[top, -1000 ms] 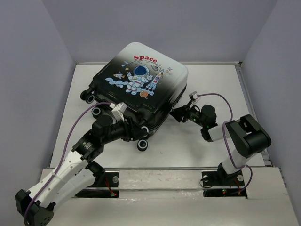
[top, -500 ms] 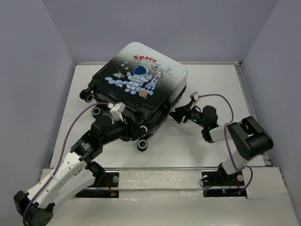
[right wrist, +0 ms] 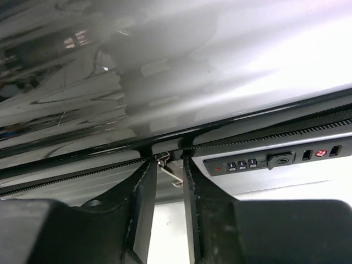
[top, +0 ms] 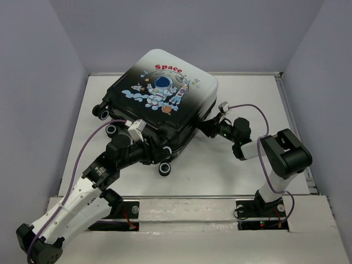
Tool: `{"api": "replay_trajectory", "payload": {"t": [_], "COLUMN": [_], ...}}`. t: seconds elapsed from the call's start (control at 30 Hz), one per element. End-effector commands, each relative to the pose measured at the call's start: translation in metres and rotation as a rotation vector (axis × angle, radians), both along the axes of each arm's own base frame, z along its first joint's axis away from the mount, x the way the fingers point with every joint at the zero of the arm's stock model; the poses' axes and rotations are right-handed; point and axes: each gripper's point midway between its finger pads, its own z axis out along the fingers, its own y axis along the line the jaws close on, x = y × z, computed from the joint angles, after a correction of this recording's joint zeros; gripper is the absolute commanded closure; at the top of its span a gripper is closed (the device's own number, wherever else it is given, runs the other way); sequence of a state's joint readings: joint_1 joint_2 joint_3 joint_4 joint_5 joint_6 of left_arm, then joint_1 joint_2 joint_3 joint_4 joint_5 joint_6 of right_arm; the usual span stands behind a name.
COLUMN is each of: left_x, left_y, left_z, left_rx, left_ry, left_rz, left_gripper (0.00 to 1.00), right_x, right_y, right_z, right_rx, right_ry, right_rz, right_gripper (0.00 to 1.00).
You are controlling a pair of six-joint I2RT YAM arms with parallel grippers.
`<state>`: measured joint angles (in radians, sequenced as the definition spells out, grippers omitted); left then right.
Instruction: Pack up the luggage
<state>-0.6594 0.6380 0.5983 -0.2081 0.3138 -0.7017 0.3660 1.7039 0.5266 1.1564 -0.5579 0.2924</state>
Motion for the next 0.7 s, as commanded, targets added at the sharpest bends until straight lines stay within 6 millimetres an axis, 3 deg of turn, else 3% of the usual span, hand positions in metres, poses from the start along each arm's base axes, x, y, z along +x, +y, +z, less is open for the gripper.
{"api": "replay_trajectory", "payload": {"t": [0.0,0.07,0.1,0.4,0.53,0.63,0.67], "left_x": [-0.001,-0.002,-0.002,0.001,0.006,0.014,0.014], "left_y": [-0.006,-0.005,-0.005,-0.006,-0.010,-0.019,-0.020], "left_z": [0.055,0.055,0.056,0.055,0.060,0.071,0.074], "left_rx": [-0.127,-0.126,-0.128,-0.126,-0.133,-0.144,-0.152], "left_ry": [-0.115,-0.114,-0.117,-0.119,-0.135,-0.148,-0.158], "left_rz": [-0.019,-0.021,-0.020,-0.017,-0.022,-0.036,-0.038], "left_gripper": [0.94,0.94,0.94,0.94,0.94,0.94,0.94], "right_x": [0.007,0.006,0.006,-0.001,-0.023,-0.057,-0.059], "right_y": [0.011,0.012,0.013,0.012,0.016,0.043,0.042], "right_z": [0.012,0.014,0.016,0.026,0.028,0.027,0.017], "right_rx": [0.027,0.045,0.051,0.100,0.117,0.063,0.042], "right_ry": [-0.066,-0.070,-0.075,-0.080,-0.062,-0.067,-0.033], "right_rz": [0.033,0.041,0.043,0.048,0.047,0.057,0.056], "right_gripper": [0.75,0.80,0.92,0.93,0.93,0.93,0.93]}}
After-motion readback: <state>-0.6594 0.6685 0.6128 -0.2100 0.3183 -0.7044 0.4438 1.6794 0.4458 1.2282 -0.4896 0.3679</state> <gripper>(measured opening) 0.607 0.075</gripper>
